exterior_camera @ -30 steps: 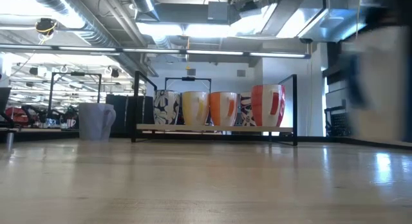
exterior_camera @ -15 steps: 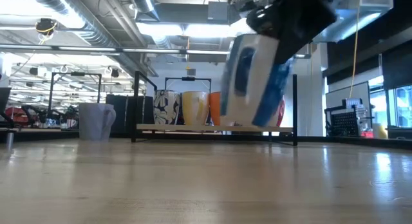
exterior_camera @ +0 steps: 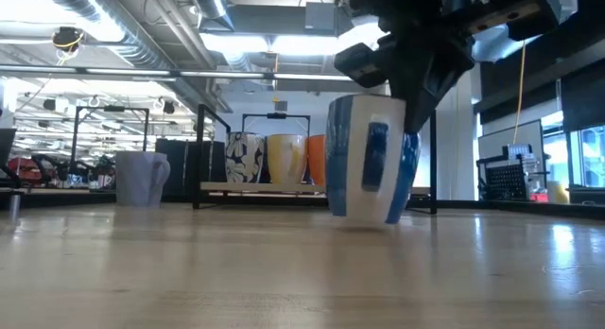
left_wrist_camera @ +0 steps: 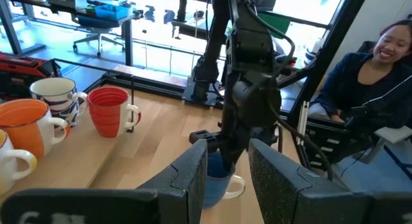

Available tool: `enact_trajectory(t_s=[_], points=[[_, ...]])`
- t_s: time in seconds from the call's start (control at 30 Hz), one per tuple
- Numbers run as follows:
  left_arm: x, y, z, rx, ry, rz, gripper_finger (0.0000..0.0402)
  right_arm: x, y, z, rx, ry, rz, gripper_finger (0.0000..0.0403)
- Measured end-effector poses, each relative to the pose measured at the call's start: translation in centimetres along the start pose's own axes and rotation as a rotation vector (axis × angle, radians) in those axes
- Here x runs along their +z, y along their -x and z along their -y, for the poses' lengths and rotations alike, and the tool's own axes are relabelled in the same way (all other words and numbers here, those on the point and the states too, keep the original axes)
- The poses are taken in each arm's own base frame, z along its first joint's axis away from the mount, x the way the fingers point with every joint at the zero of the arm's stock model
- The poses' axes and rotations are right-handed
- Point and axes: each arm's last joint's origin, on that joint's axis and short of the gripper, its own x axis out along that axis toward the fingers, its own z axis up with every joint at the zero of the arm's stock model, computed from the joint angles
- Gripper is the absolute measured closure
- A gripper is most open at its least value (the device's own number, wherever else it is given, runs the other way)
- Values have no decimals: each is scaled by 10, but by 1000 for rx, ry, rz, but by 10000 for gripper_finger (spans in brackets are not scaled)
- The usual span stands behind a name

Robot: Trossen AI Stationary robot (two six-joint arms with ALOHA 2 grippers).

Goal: Place coffee mugs
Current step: Put the blue mug on the shelf

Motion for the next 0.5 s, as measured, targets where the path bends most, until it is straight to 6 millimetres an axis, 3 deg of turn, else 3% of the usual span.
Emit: enact_trajectory(t_s=[0.5], points=[[0,0,0,0,0,0,292,-1,0,-2,22,-19,-9,389]])
